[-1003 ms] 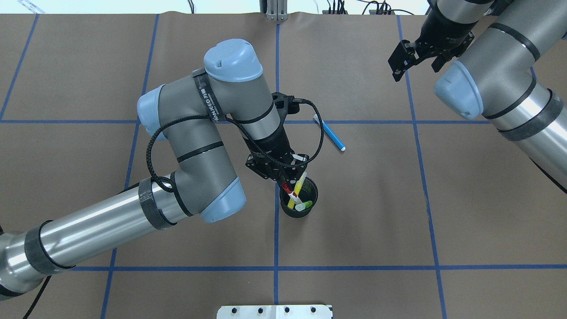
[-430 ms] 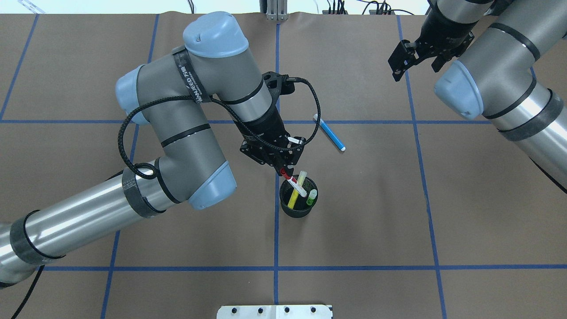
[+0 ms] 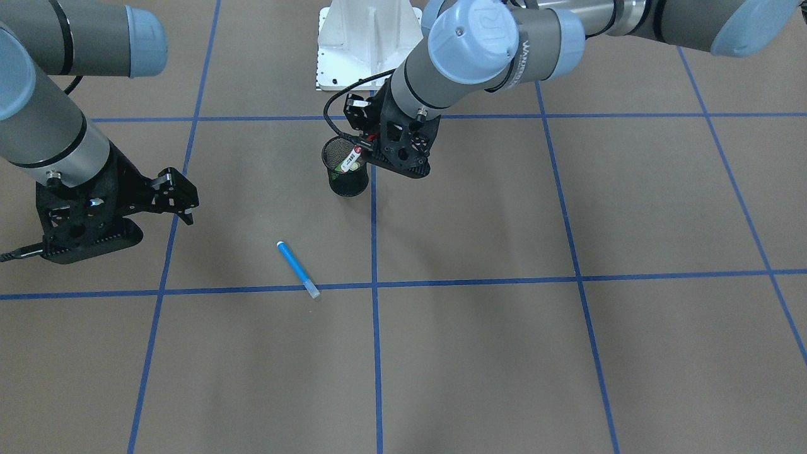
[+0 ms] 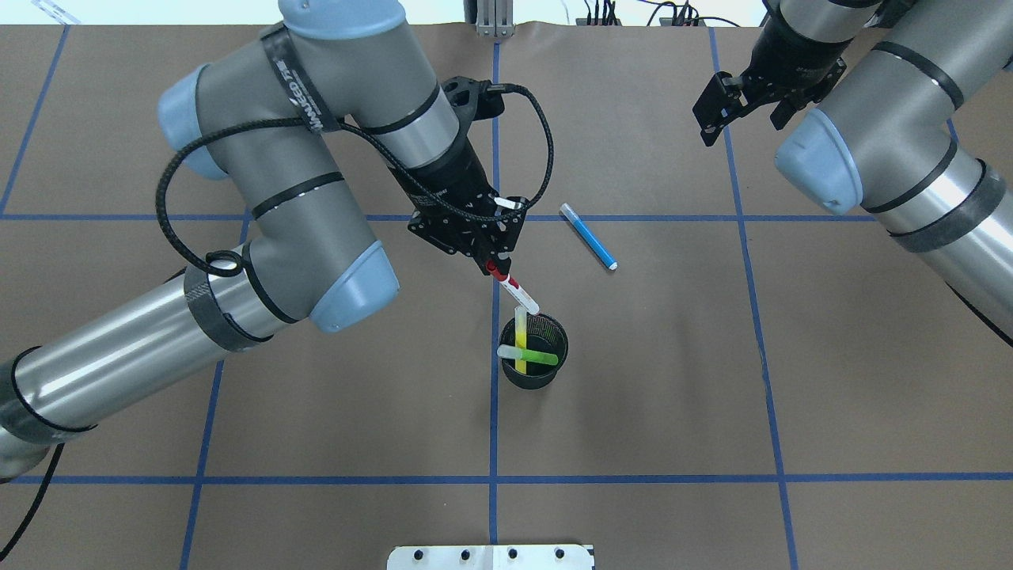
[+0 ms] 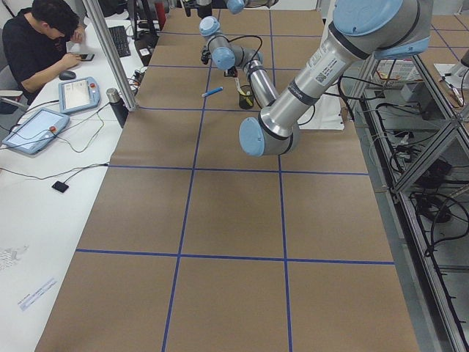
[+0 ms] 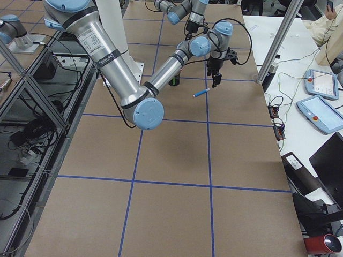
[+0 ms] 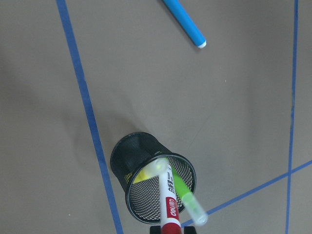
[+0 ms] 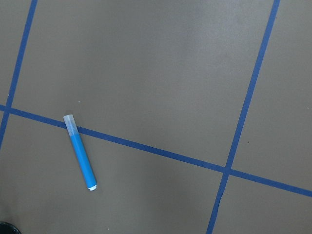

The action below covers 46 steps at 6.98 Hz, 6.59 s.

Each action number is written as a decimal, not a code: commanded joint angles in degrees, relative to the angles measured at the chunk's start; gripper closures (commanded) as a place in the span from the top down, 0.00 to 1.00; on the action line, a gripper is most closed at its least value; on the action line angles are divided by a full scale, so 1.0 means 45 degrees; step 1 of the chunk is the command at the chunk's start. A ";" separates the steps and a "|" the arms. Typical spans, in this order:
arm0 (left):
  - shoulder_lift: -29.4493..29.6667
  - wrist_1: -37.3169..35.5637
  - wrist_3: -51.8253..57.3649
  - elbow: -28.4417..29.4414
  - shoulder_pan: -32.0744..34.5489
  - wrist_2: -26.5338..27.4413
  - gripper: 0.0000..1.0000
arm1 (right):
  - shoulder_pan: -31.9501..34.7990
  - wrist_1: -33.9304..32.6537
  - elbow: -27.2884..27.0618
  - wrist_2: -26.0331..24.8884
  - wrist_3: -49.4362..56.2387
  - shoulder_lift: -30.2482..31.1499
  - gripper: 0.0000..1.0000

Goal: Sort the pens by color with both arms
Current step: 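Lift the red marker out of the cup with the left gripper, then place the red marker beside the blue highlighter, open the left gripper, then move the right gripper down over the pen cup while the left arm withdraws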

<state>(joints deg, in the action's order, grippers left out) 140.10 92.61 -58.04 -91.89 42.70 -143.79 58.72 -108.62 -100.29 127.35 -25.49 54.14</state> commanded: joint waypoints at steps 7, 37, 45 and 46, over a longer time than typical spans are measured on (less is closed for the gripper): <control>0.0484 0.1759 -0.3470 0.1015 0.0141 0.4250 0.17 | -0.0001 0.0037 -0.0057 0.0000 0.0000 -0.0078 0.99; -0.2812 0.0338 0.2819 -0.0499 0.2327 0.2383 0.56 | -0.5251 0.1150 -0.0039 -0.3436 -1.2978 -0.2987 0.98; -0.3887 -0.0071 0.6039 -0.0363 0.4123 0.1582 0.55 | -0.6777 -0.1233 -0.0058 -0.4102 -2.0463 -0.3126 0.96; -0.3887 -0.0111 0.6331 -0.0401 0.4201 0.1621 0.55 | -0.7069 -0.1252 -0.0019 -0.3657 -2.0778 -0.3009 0.96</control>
<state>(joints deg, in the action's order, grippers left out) 122.68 92.44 -31.26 -93.68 61.17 -136.64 28.17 -113.87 -100.54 109.25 -116.70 40.15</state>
